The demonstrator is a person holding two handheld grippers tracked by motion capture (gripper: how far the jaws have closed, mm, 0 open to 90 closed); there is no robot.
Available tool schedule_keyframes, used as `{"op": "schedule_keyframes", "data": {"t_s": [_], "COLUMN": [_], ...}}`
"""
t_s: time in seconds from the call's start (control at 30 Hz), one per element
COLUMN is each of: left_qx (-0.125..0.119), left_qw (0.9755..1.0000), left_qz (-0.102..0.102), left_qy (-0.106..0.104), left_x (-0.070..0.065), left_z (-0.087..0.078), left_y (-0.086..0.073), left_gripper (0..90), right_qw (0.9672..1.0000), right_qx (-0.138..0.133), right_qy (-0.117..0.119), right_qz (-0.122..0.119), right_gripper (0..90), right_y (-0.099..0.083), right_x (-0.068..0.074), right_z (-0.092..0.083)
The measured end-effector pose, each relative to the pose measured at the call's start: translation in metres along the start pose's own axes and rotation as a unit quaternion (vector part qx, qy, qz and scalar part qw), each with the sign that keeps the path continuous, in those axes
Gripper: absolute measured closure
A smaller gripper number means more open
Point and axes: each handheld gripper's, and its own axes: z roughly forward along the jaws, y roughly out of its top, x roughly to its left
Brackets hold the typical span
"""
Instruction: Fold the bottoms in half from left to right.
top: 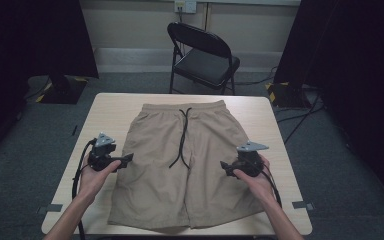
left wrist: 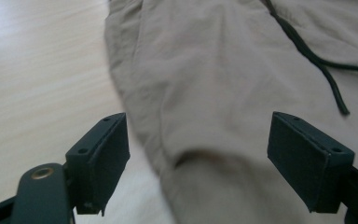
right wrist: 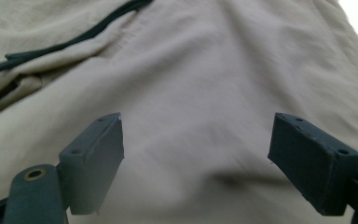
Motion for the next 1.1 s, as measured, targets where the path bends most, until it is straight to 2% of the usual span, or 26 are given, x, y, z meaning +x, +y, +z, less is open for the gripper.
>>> {"op": "schedule_keyframes", "data": {"t_s": [0.03,0.07,0.1,0.13,0.17,0.2,0.27,0.3,0.37,0.43,0.53,0.57,0.6,0.63,0.67,0.73,0.8,0.93,1.03,1.1], "left_qx": [-0.007,0.010,0.021,0.027,0.027,0.028,0.039,0.042,0.051,0.053,0.053,0.058,0.067,0.079,0.072,0.076,0.077,0.066,0.064,0.072], "left_qw": [1.0000,0.9998,0.9994,0.9991,0.9986,0.9985,0.9984,0.9985,0.9976,0.9974,0.9974,0.9974,0.9967,0.9953,0.9955,0.9952,0.9952,0.9962,0.9964,0.9956], "left_qz": [0.005,0.018,0.026,0.032,0.046,0.048,0.035,0.032,0.045,0.046,0.044,0.036,0.037,0.050,0.055,0.057,0.048,0.046,0.043,0.047], "left_qy": [0.006,0.007,-0.004,-0.010,-0.005,-0.004,-0.020,-0.017,-0.015,-0.017,-0.022,-0.024,-0.026,-0.026,-0.027,-0.025,-0.035,-0.033,-0.034,-0.039], "left_x": [-0.001,-0.001,-0.001,-0.001,-0.001,-0.001,0.001,0.000,0.001,0.004,0.008,0.009,0.009,0.006,0.004,0.000,-0.002,-0.007,-0.016,-0.023], "left_z": [0.006,0.014,0.020,0.025,0.030,0.032,0.037,0.039,0.039,0.036,0.034,0.035,0.037,0.040,0.040,0.039,0.038,0.034,0.032,0.031], "left_y": [0.002,0.005,0.006,0.006,0.005,0.004,0.000,-0.004,-0.010,-0.015,-0.019,-0.021,-0.023,-0.026,-0.027,-0.026,-0.028,-0.034,-0.037,-0.036], "left_gripper": [20.4,20.4,19.4,19.1,19.1,19.2,20.6,21.8,22.0,22.6,24.3,24.3,24.2,23.8,22.9,23.1,23.4,23.3,22.8,22.5], "right_qw": [1.0000,0.9999,0.9999,0.9998,0.9997,0.9996,0.9994,0.9994,0.9987,0.9983,0.9980,0.9981,0.9979,0.9978,0.9980,0.9982,0.9985,0.9985,0.9984,0.9985], "right_qx": [0.000,0.003,0.007,0.007,0.009,0.012,0.019,0.023,0.042,0.050,0.056,0.057,0.061,0.063,0.061,0.058,0.054,0.053,0.053,0.053], "right_qy": [0.001,0.006,0.009,0.008,0.007,0.006,0.008,0.011,0.009,0.011,0.008,0.011,0.015,0.014,0.013,0.009,0.008,0.009,0.012,0.010], "right_qz": [-0.002,-0.008,-0.013,-0.018,-0.023,-0.027,-0.027,-0.025,-0.026,-0.028,-0.029,-0.021,-0.015,-0.016,-0.014,-0.011,-0.011,-0.011,-0.013,-0.013], "right_gripper": [17.1,16.8,16.8,16.8,16.9,17.0,18.0,18.0,17.4,17.7,17.1,16.9,16.9,16.9,16.9,17.0,17.0,17.0,17.0,17.0], "right_y": [0.003,0.005,0.008,0.011,0.013,0.015,0.017,0.017,0.013,0.008,0.004,0.002,0.001,0.001,0.000,-0.003,-0.006,-0.013,-0.016,-0.019], "right_x": [0.004,0.007,0.011,0.013,0.014,0.015,0.015,0.015,0.017,0.018,0.018,0.016,0.014,0.013,0.011,0.010,0.010,0.003,-0.002,-0.007], "right_z": [0.005,0.010,0.016,0.020,0.024,0.030,0.039,0.043,0.051,0.056,0.057,0.056,0.055,0.054,0.053,0.051,0.048,0.040,0.036,0.033]}}
